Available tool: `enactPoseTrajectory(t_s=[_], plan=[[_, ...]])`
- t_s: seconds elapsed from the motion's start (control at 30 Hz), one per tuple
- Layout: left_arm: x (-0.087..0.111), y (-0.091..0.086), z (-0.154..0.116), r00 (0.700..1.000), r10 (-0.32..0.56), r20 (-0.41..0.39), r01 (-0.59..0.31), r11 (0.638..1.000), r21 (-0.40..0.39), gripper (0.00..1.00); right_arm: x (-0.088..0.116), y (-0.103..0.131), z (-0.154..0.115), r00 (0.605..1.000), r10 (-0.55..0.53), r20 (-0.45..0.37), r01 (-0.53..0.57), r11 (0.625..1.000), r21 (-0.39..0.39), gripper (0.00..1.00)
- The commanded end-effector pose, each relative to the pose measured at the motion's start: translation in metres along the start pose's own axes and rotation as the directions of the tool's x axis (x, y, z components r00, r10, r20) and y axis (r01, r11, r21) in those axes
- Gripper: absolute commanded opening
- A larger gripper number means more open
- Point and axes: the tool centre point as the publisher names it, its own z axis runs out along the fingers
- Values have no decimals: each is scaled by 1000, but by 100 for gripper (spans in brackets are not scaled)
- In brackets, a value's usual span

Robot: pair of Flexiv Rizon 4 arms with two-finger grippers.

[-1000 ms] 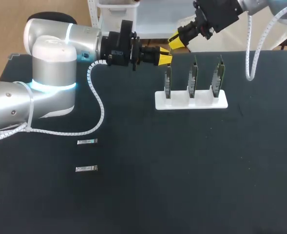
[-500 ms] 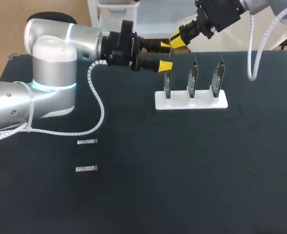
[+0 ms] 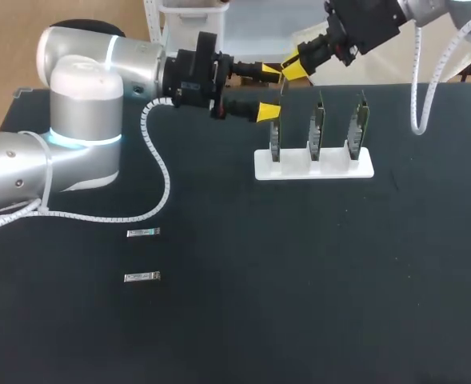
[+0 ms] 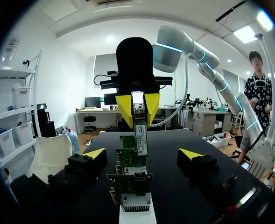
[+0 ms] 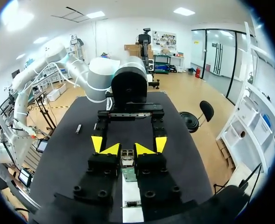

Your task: Pick up the optical module with the left hand, and insert it into the network port with the right hand.

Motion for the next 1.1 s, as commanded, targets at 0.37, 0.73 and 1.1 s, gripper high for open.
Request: enactPoseTrajectory(t_s=[0.37,0.73,1.1], plan=[[5,-13,-50,970,-35,-242,18,997,-71,100,3,7,2,1000,-6,-4,6,1000,-8,0],[18,-16,-59,916,-84,-393,59,995,-74,100,3,7,2,1000,-10,-8,10,1000,-10,0],[27,-11,-52,900,-103,-424,87,995,-58,100,3,6,-2,1000,-20,-17,20,1000,-5,0]])
